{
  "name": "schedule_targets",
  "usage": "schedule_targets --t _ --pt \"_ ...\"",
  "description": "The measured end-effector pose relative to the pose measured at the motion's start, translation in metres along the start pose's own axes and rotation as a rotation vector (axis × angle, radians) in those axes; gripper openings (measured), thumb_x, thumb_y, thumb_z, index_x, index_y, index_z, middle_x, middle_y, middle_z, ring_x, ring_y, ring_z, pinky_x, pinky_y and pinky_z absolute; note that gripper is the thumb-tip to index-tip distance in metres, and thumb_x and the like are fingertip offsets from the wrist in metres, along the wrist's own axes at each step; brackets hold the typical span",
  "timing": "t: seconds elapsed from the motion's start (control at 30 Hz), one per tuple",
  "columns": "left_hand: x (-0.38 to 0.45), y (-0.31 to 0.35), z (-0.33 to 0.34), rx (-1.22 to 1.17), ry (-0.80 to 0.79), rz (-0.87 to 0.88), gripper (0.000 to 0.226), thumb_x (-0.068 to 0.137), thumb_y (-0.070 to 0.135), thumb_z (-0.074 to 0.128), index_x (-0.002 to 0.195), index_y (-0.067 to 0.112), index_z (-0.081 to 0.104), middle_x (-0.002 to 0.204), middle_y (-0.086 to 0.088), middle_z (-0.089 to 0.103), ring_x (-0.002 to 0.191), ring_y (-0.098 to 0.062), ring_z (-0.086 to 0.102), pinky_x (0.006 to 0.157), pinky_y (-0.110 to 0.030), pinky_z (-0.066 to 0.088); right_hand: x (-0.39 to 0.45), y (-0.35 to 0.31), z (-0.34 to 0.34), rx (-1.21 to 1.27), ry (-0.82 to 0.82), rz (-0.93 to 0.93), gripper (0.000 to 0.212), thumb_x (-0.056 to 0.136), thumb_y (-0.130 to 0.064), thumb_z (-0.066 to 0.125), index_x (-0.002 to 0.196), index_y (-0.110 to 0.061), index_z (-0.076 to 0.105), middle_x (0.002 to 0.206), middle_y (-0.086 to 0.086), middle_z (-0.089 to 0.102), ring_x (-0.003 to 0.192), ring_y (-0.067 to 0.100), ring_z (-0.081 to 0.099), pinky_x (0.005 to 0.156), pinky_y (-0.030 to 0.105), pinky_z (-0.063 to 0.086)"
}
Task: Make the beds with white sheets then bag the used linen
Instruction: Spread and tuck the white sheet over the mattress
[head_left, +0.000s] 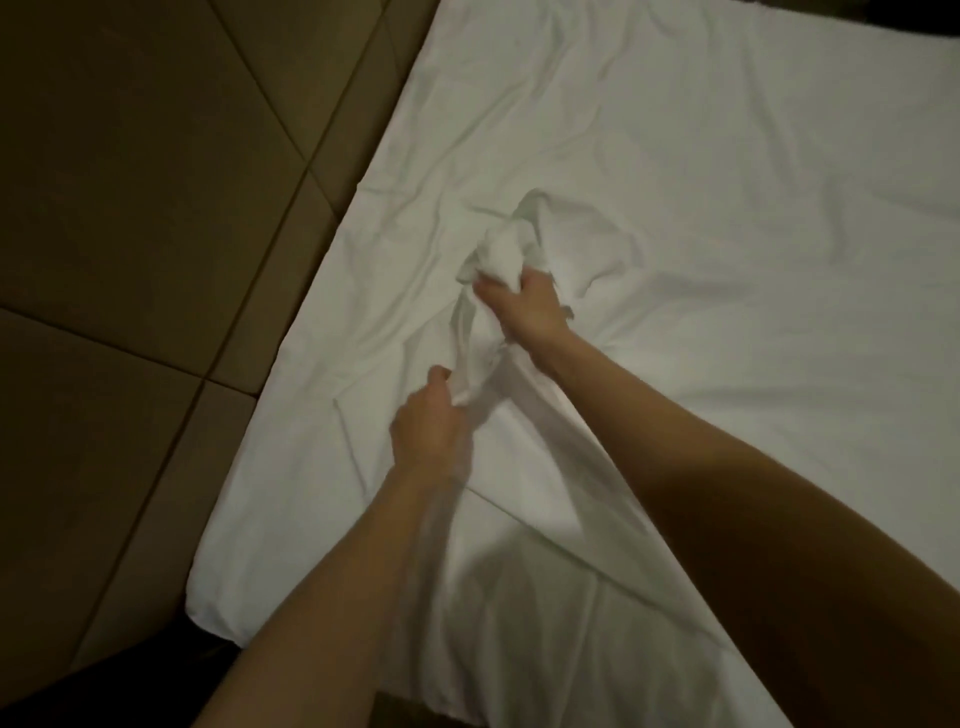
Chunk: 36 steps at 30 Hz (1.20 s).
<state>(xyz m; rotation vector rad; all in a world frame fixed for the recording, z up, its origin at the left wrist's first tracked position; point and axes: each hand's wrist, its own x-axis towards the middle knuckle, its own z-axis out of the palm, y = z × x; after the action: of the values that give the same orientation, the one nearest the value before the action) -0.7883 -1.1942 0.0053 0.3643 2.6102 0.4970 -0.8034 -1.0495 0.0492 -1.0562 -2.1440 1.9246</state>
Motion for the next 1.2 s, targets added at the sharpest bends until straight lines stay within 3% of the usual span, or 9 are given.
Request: schedule_targets --t 0.13,0.33,0.43,0.53,0.63,0.77,0.9,1.07,1.2 --pt "0.060 -0.015 -0.073 -0.179 0.304 -0.145 0.031 0.093 0.007 0.049 0.123 0.009 0.056 0.119 -0.020 0.062 0.111 -0.038 0.057 0.088 -0.038 0.043 0.034 -0.036 0.016 0.007 -0.145 -0.067 0.037 0.090 -0.027 0.065 0.121 -0.007 0.060 0.115 0.005 0.065 0.103 0.016 0.061 0.089 0.027 0.050" --pt "0.082 -0.045 -0.088 0.038 0.337 -0.135 0.074 0.088 0.019 0.065 0.149 0.015 0.023 0.156 -0.012 0.020 0.145 -0.030 0.018 0.117 -0.055 0.007 0.036 0.002 0.040 -0.375 -0.293 -0.055 0.062 0.097 -0.037 0.053 0.149 -0.012 0.031 0.155 0.006 0.030 0.142 0.020 0.029 0.112 0.028 0.021" --pt "0.044 -0.073 -0.048 0.155 0.437 0.264 0.058 0.085 0.018 0.060 0.139 0.013 0.039 0.150 -0.011 0.032 0.141 -0.027 0.027 0.115 -0.056 -0.001 0.007 0.044 0.040 -0.369 -0.094 -0.089 0.032 0.093 -0.022 0.059 0.120 -0.006 0.061 0.120 0.010 0.060 0.111 0.022 0.056 0.089 0.022 0.037" --pt "0.008 -0.094 -0.007 0.116 0.162 0.638 0.031 0.086 0.024 0.051 0.115 0.016 0.058 0.118 -0.004 0.055 0.115 -0.026 0.053 0.107 -0.043 0.034 -0.021 0.078 0.036 -0.230 0.009 0.092 0.017 0.090 -0.018 0.058 0.081 -0.006 0.065 0.074 0.001 0.062 0.064 0.010 0.057 0.060 0.019 0.039" --pt "-0.005 -0.102 0.009 -0.195 -0.232 0.015 0.019 0.090 0.034 0.060 0.086 0.016 0.065 0.081 0.001 0.070 0.080 -0.023 0.067 0.078 -0.035 0.053 -0.052 0.104 0.039 0.043 -0.243 0.577 0.042 0.095 -0.034 0.056 0.078 0.002 0.068 0.060 0.010 0.066 0.048 0.015 0.062 0.050 0.023 0.051" --pt "0.022 -0.084 0.004 -0.897 -0.203 -0.606 0.029 0.085 0.025 0.073 0.091 -0.003 0.067 0.072 -0.015 0.068 0.060 -0.021 0.065 0.055 -0.033 0.059 -0.095 0.143 0.047 0.346 -0.399 1.001 0.068 0.085 -0.066 0.051 0.085 0.000 0.067 0.076 0.015 0.071 0.067 0.022 0.070 0.057 0.024 0.052" --pt "0.040 -0.064 0.003 -1.427 0.046 -0.645 0.039 0.087 0.007 0.069 0.124 0.000 0.058 0.112 -0.012 0.066 0.091 -0.024 0.066 0.060 -0.029 0.059 -0.110 0.147 0.062 1.051 -0.034 0.870 0.048 0.062 -0.047 0.086 0.073 -0.007 0.062 0.062 0.009 0.062 0.050 0.011 0.058 0.054 0.018 0.046" --pt "0.032 -0.089 -0.002 -1.285 0.276 -0.598 0.057 0.083 0.018 0.076 0.132 0.003 0.052 0.126 -0.006 0.060 0.112 -0.025 0.060 0.087 -0.035 0.055 -0.097 0.135 0.076 1.304 0.645 0.648 0.049 0.082 -0.007 0.073 0.128 -0.013 0.055 0.124 0.007 0.064 0.106 0.022 0.064 0.097 0.043 0.051" --pt "-0.013 -0.142 -0.007 -1.030 0.327 -0.760 0.053 0.079 0.028 0.079 0.121 0.004 0.060 0.121 -0.007 0.061 0.107 -0.026 0.059 0.099 -0.042 0.049 -0.133 0.146 0.092 1.257 0.643 0.727 0.053 0.078 0.004 0.073 0.124 -0.019 0.058 0.125 0.006 0.063 0.105 0.024 0.063 0.091 0.047 0.053"
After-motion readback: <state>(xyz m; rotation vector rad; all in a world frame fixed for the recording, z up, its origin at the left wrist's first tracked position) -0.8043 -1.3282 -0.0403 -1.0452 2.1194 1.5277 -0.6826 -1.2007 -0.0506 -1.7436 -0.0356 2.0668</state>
